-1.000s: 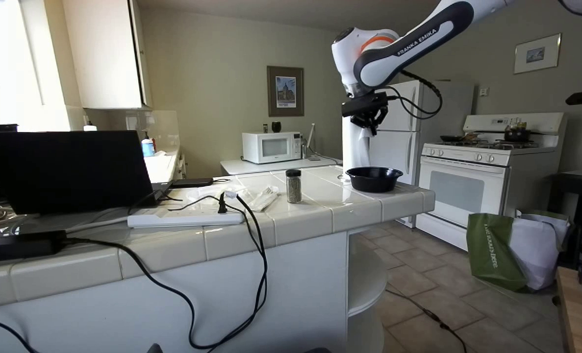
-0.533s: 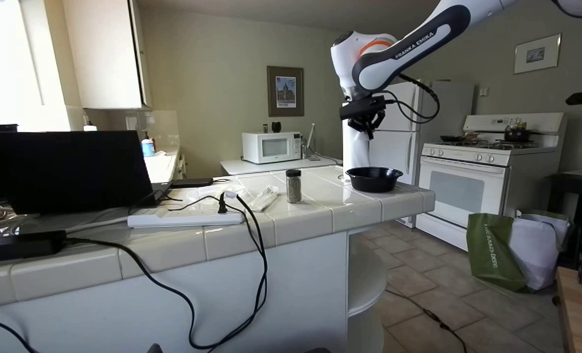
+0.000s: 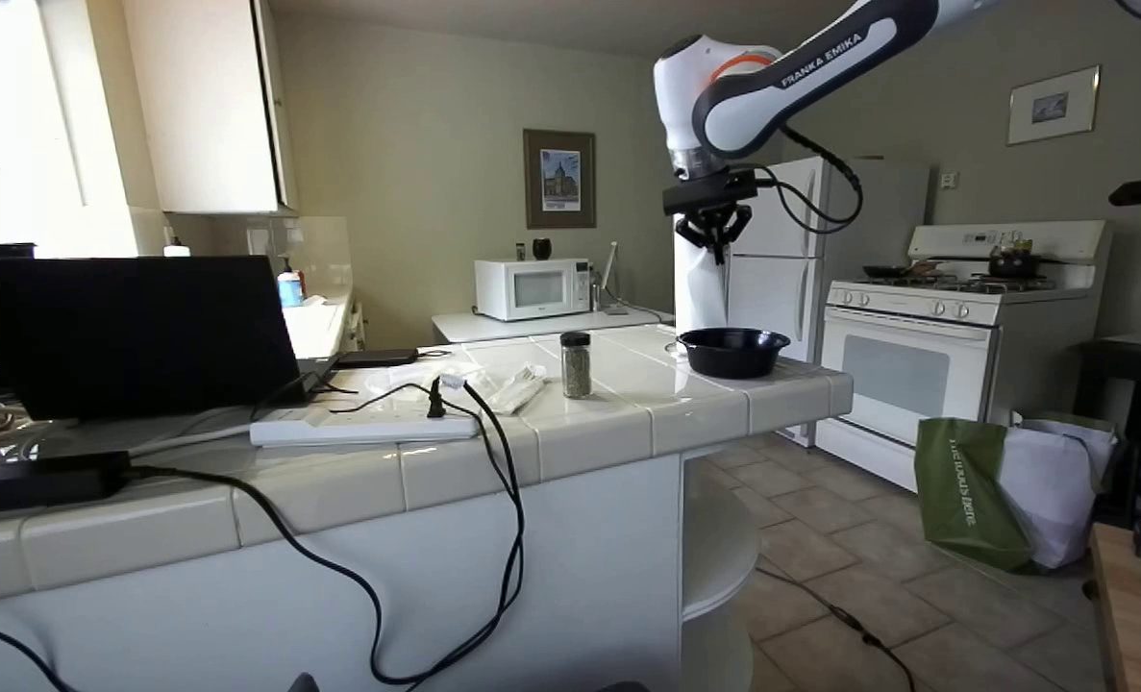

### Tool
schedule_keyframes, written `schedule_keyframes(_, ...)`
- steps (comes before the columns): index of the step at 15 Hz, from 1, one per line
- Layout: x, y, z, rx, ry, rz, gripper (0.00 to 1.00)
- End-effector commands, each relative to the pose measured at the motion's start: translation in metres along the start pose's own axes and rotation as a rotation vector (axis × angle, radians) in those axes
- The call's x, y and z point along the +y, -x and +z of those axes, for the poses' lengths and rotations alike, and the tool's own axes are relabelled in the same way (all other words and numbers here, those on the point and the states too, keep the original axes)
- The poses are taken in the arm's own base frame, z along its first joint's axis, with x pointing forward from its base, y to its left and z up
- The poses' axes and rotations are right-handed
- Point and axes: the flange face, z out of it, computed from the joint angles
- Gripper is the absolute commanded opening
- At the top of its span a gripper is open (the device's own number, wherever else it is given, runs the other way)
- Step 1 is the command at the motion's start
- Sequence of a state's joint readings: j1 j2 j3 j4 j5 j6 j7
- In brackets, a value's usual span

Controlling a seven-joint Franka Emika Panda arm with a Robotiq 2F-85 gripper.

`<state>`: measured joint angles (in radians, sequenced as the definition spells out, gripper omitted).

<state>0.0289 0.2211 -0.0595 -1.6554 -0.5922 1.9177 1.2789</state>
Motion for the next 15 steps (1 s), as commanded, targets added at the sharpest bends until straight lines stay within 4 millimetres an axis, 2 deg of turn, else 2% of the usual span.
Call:
schedule_keyframes(1,0.019,-0.001,-0.031,-0.015,-0.065,0.010,0.00)
schedule_keyframes(8,0.047,-0.021,-0.093,0.025,-0.161,0.067,0.00)
schedule_keyframes(11,0.050,-0.016,-0.110,0.044,-0.202,0.061,0.00)
schedule_keyframes(15,0.047,-0.003,-0.119,0.054,-0.214,0.026,0.00)
